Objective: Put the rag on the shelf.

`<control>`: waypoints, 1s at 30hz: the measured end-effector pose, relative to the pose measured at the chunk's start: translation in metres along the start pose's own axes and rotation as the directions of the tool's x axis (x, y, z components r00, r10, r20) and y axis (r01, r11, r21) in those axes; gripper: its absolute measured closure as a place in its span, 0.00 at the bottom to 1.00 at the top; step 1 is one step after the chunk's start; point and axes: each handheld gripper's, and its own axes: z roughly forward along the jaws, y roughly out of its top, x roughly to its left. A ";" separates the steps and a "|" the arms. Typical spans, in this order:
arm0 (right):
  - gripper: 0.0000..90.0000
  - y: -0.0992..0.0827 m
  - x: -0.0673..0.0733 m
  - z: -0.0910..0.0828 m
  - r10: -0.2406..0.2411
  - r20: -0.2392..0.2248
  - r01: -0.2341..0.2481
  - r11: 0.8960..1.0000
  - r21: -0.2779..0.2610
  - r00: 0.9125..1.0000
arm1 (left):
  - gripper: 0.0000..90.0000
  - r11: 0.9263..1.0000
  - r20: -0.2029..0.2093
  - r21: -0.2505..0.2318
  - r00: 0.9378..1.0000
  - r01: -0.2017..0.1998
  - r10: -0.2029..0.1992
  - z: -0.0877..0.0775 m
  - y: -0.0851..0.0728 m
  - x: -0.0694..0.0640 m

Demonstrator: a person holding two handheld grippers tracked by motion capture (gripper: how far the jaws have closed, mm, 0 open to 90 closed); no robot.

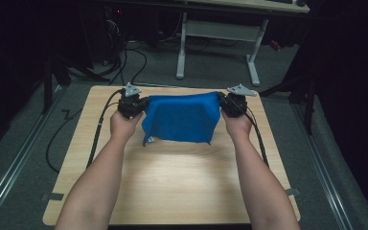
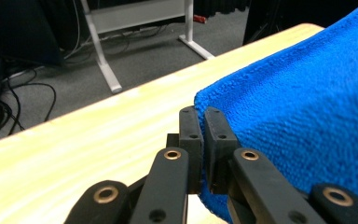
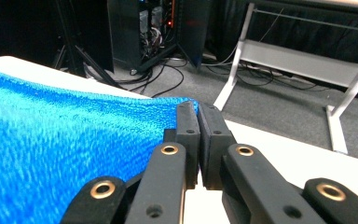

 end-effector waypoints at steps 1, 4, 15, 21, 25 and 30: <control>0.98 -0.002 0.000 0.001 0.008 -0.002 -0.008 1.000 0.005 1.000 | 0.97 1.000 0.004 0.006 1.000 0.001 -0.001 0.001 -0.002 -0.001; 0.98 -0.008 -0.001 0.003 0.025 -0.012 -0.025 1.000 0.010 1.000 | 0.97 1.000 0.007 0.017 1.000 0.000 -0.001 0.002 -0.007 -0.002; 0.98 -0.033 0.001 0.014 0.060 -0.041 -0.057 0.997 0.057 0.997 | 0.97 0.998 0.023 0.058 0.999 0.030 -0.031 0.006 -0.024 -0.004; 0.98 -0.041 0.002 0.018 0.071 -0.052 -0.068 0.995 0.069 0.996 | 0.96 0.997 0.025 0.060 0.999 0.039 -0.041 0.004 -0.029 -0.004; 0.98 -0.047 0.003 0.019 0.077 -0.055 -0.072 0.994 0.079 0.996 | 0.94 0.996 0.026 0.077 0.999 0.035 -0.037 0.005 -0.032 -0.006; 0.93 -0.049 0.005 0.019 0.083 -0.062 -0.077 0.993 0.090 0.995 | 0.92 0.996 0.033 0.075 0.998 0.041 -0.044 0.005 -0.036 -0.009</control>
